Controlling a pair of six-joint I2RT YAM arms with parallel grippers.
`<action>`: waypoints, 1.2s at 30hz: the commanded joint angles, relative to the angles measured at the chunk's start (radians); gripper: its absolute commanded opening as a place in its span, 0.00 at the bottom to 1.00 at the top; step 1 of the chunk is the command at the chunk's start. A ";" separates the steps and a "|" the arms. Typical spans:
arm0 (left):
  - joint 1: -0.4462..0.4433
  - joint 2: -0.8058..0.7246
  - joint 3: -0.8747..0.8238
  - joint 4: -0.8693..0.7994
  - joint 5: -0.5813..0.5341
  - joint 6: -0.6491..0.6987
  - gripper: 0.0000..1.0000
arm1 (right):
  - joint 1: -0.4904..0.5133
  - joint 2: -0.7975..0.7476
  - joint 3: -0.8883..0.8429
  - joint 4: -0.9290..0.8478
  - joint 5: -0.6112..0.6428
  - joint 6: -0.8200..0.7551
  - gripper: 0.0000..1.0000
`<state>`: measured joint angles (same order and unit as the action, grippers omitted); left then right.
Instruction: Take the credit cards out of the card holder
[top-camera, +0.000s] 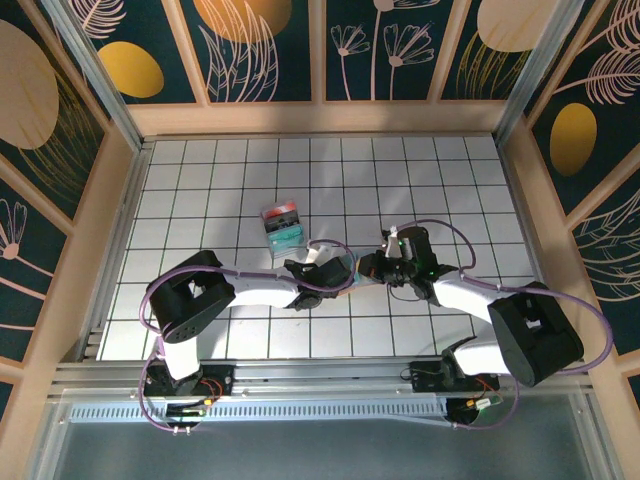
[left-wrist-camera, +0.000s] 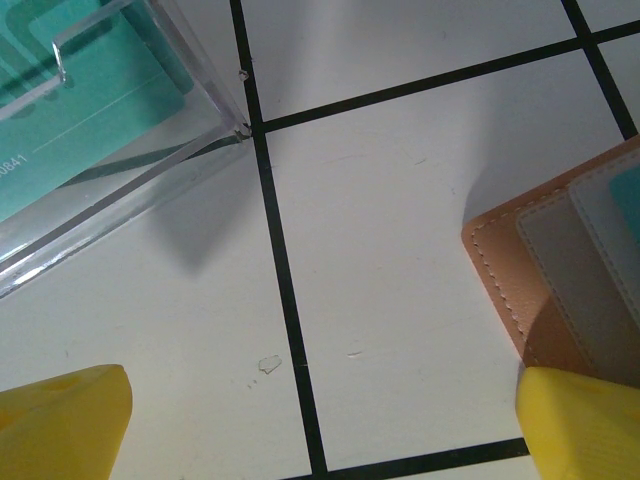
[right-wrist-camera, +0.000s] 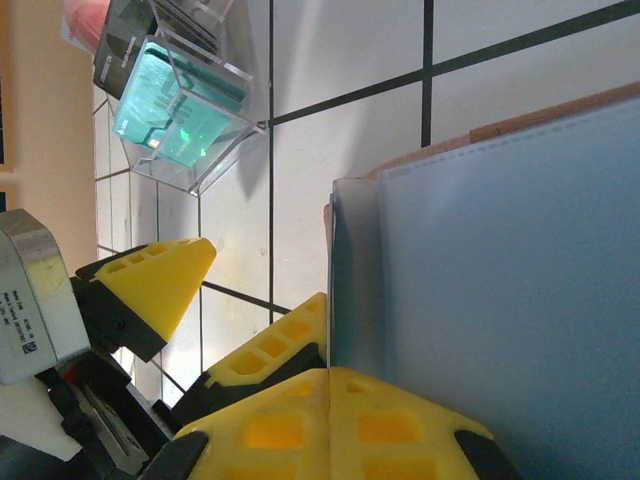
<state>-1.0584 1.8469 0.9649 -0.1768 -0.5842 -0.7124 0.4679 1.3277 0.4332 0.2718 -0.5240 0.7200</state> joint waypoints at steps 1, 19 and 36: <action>0.010 0.057 -0.007 -0.074 0.000 0.004 0.99 | -0.007 -0.028 -0.005 -0.027 0.011 -0.010 0.06; 0.009 -0.022 0.083 -0.094 -0.057 0.015 0.99 | -0.006 -0.035 0.029 -0.148 0.111 -0.045 0.00; 0.009 0.087 0.112 -0.053 -0.011 0.045 0.99 | -0.005 -0.038 0.010 -0.100 0.078 -0.026 0.00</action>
<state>-1.0554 1.9057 1.0779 -0.2176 -0.6060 -0.6773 0.4664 1.3113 0.4381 0.1463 -0.4381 0.6899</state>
